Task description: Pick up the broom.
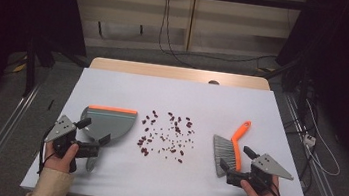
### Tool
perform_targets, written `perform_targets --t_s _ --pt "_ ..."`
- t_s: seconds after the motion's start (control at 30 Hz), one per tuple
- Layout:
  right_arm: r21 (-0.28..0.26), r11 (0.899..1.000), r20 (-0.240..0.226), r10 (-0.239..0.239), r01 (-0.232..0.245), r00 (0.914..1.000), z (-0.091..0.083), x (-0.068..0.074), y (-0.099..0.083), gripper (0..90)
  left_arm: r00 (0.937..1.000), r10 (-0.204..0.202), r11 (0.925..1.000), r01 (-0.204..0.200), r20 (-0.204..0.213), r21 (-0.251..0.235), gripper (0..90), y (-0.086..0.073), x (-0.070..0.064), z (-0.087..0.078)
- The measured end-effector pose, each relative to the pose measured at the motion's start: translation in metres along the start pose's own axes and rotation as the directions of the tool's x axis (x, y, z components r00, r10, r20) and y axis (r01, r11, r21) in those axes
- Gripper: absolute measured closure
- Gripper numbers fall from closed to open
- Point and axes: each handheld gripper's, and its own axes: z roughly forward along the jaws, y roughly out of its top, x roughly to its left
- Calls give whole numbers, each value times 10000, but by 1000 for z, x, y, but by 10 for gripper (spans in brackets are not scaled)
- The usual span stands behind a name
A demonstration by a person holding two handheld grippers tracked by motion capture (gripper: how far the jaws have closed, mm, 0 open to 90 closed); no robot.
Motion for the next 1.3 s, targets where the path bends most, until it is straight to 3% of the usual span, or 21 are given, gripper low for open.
perform_targets --t_s 0.37,0.53,0.57,0.77,0.8,0.83,0.9,1.3 --pt "71 10000 245 19 -21 9997 2 -6 5 40 9999 64 10000 -64 -84 0 33 1 0 0" --pt "446 9989 837 91 -128 9964 9 -17 13 38 9999 38 10000 -39 -142 -28 33 1 1 1" --pt "626 9978 1343 129 -215 9909 13 -23 18 45 9999 63 10000 -63 -132 -12 33 1 1 2" --pt "1051 9924 1922 436 -647 9804 24 -36 24 105 9998 121 9999 -121 -129 39 34 1 1 3" --pt "1467 9852 2377 515 -883 9700 33 -41 24 114 9998 133 9999 -133 -124 41 34 1 1 3" --pt "1467 9852 2377 515 -883 9700 33 -41 24 114 9998 139 9999 -138 -159 46 34 1 1 3" --pt "2005 9732 2609 574 -1123 9637 45 -47 24 167 9998 121 9999 -121 -164 0 34 1 1 3" --pt "2395 9467 3139 1347 -2156 9399 74 -57 24 259 9996 219 9997 -218 -153 75 34 1 1 2"
